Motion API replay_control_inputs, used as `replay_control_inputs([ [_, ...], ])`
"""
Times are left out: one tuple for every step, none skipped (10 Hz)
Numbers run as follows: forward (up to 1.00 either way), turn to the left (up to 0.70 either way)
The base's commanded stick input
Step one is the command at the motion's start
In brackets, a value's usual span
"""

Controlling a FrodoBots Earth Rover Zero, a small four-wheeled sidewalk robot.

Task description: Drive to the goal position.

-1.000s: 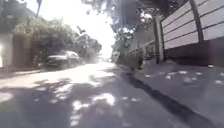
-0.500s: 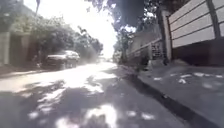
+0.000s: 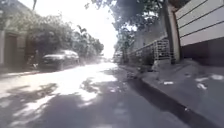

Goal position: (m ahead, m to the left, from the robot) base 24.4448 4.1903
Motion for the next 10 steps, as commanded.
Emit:
replay_control_inputs([
  [1.00, 0.00],
  [1.00, 0.00],
  [1.00, 0.00],
  [1.00, 0.00],
  [1.00, 0.00],
  [1.00, 0.00],
  [1.00, 0.00],
  [1.00, 0.00],
  [1.00, 0.00],
  [1.00, 0.00],
])
